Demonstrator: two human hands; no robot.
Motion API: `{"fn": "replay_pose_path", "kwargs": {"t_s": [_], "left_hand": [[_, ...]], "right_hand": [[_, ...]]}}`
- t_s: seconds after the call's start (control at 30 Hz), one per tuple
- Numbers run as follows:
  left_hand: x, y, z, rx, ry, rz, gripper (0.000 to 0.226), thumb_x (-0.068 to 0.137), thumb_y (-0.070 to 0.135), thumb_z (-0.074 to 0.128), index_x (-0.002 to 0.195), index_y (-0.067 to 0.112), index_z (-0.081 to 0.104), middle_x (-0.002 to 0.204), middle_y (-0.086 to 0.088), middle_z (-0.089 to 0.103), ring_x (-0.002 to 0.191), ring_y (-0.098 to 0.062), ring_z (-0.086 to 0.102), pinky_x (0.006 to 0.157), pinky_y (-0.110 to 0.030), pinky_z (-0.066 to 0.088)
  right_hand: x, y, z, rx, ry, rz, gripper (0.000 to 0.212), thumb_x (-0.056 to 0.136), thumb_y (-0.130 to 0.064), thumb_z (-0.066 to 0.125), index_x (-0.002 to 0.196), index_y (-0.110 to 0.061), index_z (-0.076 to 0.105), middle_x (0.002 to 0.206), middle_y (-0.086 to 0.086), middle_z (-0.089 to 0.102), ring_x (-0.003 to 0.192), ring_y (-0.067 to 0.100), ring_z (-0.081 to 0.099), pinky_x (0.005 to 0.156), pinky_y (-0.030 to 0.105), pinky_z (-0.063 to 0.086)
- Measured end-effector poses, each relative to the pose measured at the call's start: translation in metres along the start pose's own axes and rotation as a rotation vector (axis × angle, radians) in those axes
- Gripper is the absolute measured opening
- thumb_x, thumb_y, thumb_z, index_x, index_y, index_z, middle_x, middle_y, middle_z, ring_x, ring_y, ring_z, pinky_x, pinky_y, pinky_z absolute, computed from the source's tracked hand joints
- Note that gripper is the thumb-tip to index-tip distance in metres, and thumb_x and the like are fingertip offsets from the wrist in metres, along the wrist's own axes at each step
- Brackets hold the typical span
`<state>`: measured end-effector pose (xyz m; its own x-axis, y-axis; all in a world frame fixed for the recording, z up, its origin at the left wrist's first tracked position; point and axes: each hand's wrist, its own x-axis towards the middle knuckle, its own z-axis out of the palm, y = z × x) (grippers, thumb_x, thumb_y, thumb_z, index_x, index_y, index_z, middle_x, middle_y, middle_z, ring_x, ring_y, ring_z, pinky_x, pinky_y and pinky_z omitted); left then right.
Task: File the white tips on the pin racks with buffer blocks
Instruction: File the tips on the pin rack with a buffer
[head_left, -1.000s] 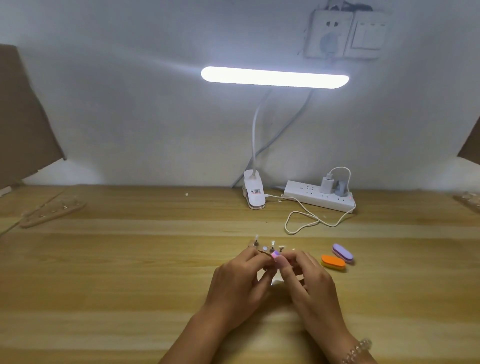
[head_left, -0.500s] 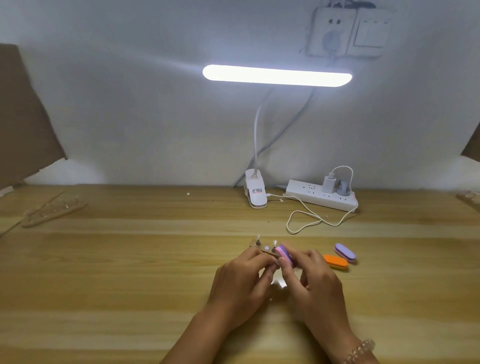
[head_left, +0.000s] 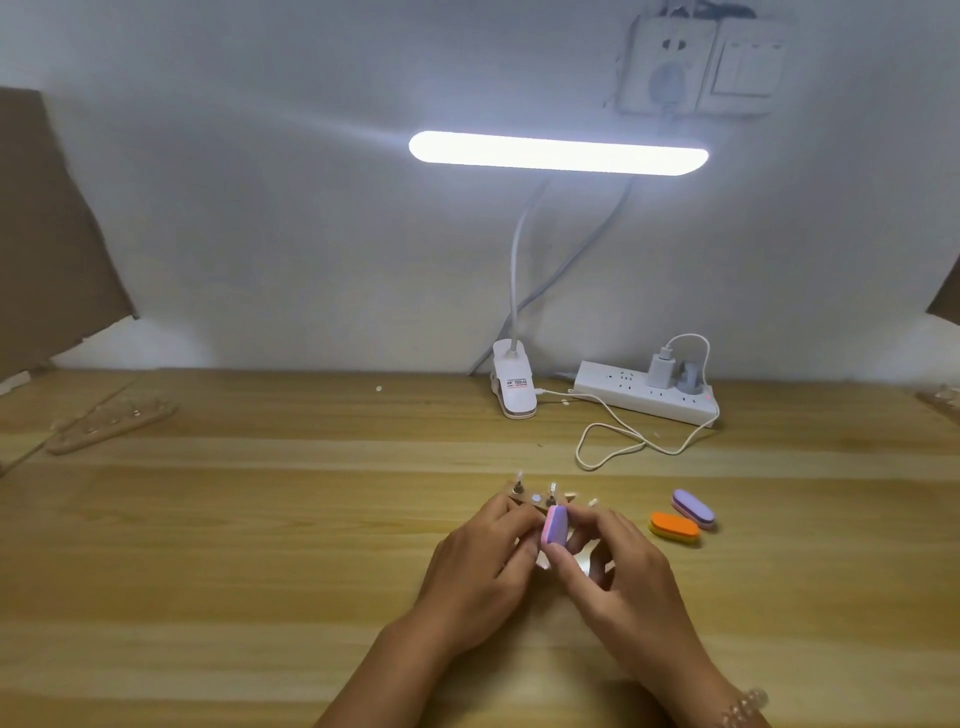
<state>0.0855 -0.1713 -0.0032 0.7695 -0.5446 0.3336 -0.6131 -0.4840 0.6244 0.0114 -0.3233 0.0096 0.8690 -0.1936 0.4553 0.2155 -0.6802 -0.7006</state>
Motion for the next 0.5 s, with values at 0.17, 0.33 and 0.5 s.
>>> {"fn": "replay_pose_path", "kwargs": {"t_s": [0.17,0.33,0.5], "left_hand": [[-0.0005,0.0032,-0.0001,-0.036,-0.070,-0.004,0.023,0.093,0.040,0.039,0.103,0.032,0.057,0.102,0.014,0.052,0.086,-0.010,0.055,0.075,-0.039,0.049],[0.0009,0.0025,-0.0019,-0.159,-0.063,-0.062,0.024,0.092,0.042,0.041,0.101,0.032,0.061,0.097,0.014,0.055,0.088,-0.008,0.056,0.079,-0.039,0.050],[0.0014,0.0029,-0.0001,-0.136,-0.100,-0.056,0.026,0.090,0.043,0.040,0.103,0.031,0.060,0.098,0.012,0.054,0.088,-0.008,0.054,0.080,-0.042,0.049]], "right_hand": [[0.0036,0.0031,-0.0023,0.061,0.063,0.065,0.011,0.082,-0.036,0.073,0.089,-0.031,0.067,0.076,-0.007,0.063,0.059,0.016,0.053,0.054,0.022,0.041],[0.0007,-0.0017,-0.0020,0.038,0.049,0.036,0.026,0.075,-0.050,0.071,0.081,-0.026,0.064,0.075,-0.007,0.059,0.060,0.015,0.050,0.055,0.033,0.043],[0.0013,-0.0027,-0.0013,0.022,0.094,0.041,0.021,0.076,-0.047,0.071,0.081,-0.028,0.063,0.073,-0.006,0.058,0.058,0.013,0.047,0.055,0.031,0.041]]}}
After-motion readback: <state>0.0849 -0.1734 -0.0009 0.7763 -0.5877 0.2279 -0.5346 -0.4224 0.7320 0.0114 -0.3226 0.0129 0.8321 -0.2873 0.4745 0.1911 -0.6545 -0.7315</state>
